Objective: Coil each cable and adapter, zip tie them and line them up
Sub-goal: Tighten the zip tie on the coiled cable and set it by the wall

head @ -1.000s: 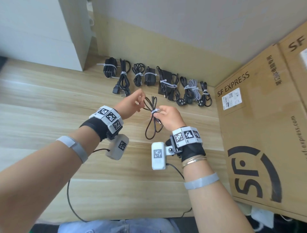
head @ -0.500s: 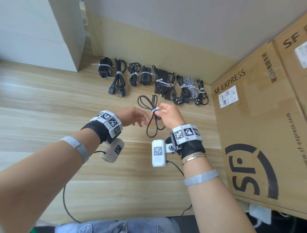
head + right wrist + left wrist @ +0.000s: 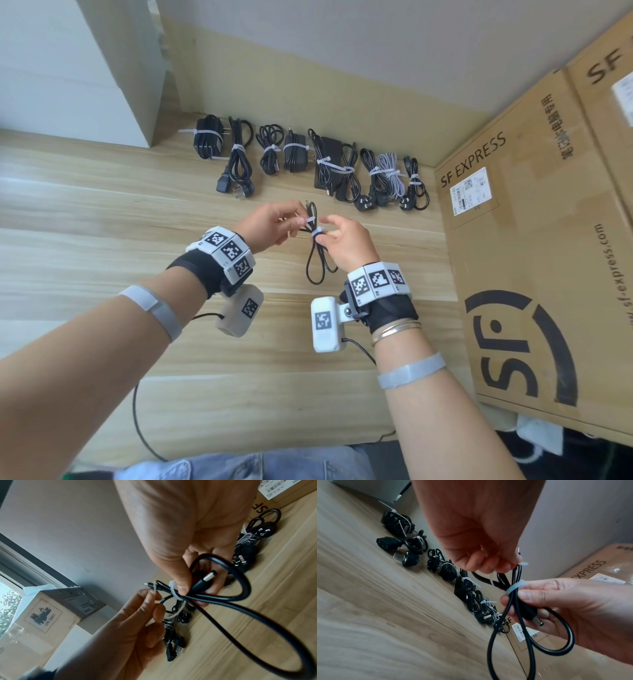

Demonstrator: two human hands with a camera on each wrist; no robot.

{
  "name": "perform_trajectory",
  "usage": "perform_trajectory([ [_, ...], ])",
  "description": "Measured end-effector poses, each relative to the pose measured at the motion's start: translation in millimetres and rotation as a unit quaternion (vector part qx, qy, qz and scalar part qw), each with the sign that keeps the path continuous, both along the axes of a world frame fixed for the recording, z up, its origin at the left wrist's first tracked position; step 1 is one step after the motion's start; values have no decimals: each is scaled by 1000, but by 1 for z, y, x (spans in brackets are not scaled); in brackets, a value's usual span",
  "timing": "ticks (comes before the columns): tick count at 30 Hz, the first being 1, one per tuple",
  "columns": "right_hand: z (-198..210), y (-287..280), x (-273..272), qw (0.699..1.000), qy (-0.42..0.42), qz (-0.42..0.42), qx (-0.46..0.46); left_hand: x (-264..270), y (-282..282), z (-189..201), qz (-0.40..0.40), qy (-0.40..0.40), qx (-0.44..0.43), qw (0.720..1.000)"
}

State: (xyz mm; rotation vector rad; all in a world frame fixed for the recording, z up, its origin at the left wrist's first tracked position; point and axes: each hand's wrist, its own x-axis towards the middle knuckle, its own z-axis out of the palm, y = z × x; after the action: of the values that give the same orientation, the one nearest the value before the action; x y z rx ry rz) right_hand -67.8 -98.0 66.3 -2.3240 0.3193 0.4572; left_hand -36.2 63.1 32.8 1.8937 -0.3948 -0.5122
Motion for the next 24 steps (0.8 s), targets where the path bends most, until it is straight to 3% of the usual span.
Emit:
perform_trajectory([
  [7,-1,0,-5,1000,-23,-2,-17,0,-4,-1,-2,-142,116,983],
  [24,2,-1,-8,1000,-10,-9,6,1,-10,10,14,-176,160,971],
])
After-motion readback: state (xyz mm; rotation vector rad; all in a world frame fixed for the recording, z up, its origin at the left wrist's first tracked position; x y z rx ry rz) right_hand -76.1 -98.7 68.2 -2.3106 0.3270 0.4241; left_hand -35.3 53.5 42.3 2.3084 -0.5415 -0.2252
